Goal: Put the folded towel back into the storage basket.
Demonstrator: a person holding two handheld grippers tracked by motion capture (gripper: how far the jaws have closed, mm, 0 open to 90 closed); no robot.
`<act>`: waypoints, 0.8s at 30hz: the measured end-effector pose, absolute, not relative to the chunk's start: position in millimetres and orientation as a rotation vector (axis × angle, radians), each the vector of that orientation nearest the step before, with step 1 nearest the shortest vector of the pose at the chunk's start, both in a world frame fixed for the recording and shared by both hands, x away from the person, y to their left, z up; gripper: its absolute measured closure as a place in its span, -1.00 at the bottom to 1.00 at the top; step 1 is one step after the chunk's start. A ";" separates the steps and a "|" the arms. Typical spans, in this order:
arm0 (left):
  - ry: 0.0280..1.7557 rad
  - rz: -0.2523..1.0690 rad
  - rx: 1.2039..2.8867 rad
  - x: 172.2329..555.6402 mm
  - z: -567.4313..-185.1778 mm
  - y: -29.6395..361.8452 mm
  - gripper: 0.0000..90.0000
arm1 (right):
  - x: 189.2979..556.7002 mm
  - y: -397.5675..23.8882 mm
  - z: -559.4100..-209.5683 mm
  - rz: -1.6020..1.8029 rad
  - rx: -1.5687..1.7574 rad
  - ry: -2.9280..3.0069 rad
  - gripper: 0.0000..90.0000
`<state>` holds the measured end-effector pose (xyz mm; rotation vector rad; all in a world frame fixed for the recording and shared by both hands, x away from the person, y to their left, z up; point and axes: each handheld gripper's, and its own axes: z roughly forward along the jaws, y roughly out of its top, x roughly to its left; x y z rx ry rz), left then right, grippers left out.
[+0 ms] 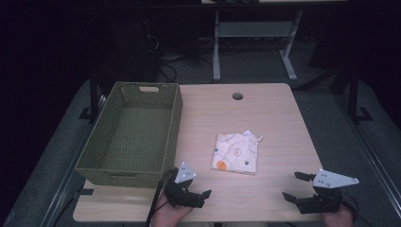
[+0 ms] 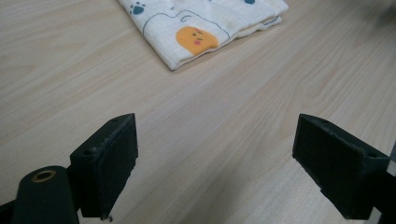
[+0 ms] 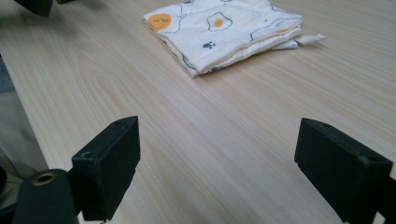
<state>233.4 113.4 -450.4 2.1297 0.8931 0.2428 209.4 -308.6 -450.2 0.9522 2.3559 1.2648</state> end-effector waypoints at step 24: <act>0.840 0.306 2.134 240.6 -433.2 110.2 -0.66 | 213.6 -308.4 -452.5 1.292 0.974 2.338 -0.70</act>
